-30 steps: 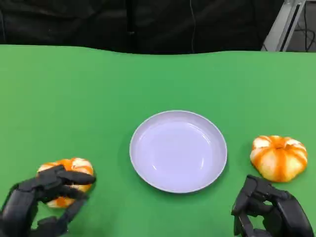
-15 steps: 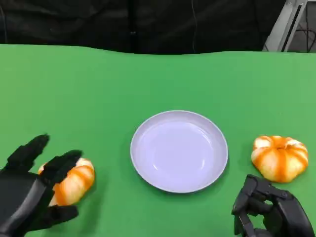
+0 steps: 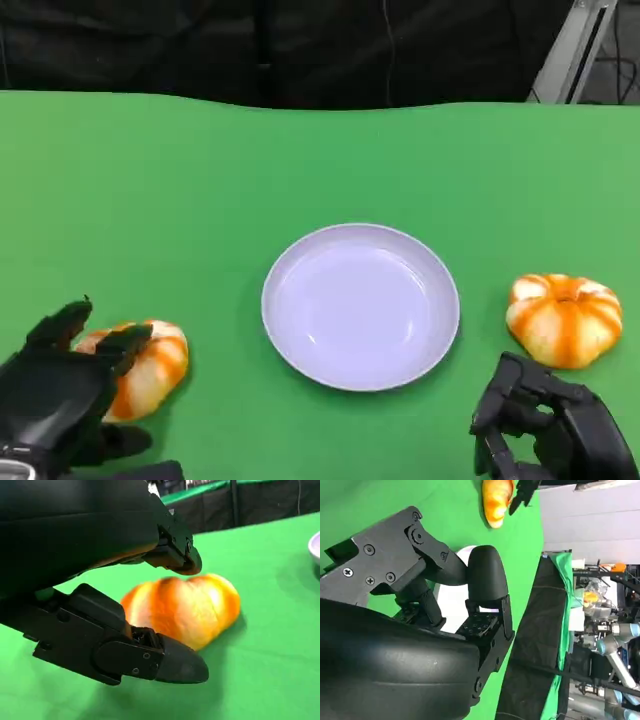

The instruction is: Grasp the bread from the table and place it into the plate.

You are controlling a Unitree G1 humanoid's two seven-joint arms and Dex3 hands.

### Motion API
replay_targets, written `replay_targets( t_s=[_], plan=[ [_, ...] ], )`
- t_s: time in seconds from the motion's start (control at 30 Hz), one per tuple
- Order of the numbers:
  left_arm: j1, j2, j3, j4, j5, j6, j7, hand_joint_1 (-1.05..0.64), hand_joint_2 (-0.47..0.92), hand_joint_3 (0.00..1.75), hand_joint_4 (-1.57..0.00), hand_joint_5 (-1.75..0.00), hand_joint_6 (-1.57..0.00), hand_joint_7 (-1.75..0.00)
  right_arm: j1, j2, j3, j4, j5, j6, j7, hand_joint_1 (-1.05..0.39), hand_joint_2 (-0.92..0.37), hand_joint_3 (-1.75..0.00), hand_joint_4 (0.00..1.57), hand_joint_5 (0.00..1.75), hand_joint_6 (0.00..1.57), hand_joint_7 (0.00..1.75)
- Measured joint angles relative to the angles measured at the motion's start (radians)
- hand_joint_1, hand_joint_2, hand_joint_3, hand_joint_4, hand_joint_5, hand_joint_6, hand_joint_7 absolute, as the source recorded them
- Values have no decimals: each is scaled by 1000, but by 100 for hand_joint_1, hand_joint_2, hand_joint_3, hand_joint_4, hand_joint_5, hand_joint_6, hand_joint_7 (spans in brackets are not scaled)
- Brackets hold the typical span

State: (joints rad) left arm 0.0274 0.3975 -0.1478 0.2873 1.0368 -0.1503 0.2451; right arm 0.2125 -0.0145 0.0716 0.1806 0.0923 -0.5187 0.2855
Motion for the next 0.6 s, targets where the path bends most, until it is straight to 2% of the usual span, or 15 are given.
replay_targets(
  t_s=[0.3, 0.47, 0.5, 0.57, 0.6],
  plan=[
    [-100, 2, -69, 180, -98, -1, 70, -86, 92, 26, -29, -4, -46, -1, 0, 0, 4, -2, -1, 1, -2, -10, -57, -117, 83, 175, 77, 154],
    [-156, 1, -104, 276, -151, -20, 109, -69, 92, 26, -40, -6, -51, -2, 0, 0, 7, -2, -1, 2, -4, -10, -59, -115, 82, 175, 76, 155],
    [-167, 1, -110, 294, -165, -25, 115, -53, 92, 26, -50, -9, -57, -4, 0, 0, 8, -2, -1, 2, -4, -10, -59, -115, 82, 175, 76, 155],
    [-187, 2, -127, 330, -188, -49, 135, -52, 92, 26, -50, -8, -58, -4, 2, 0, 10, -2, -1, 2, -4, -10, -59, -115, 82, 175, 76, 155],
    [-189, 2, -131, 335, -195, -54, 142, -34, 92, 28, -73, -15, -77, -8, 2, 0, 10, -2, -1, 2, -4, -10, -59, -115, 82, 175, 76, 155]
  ],
)
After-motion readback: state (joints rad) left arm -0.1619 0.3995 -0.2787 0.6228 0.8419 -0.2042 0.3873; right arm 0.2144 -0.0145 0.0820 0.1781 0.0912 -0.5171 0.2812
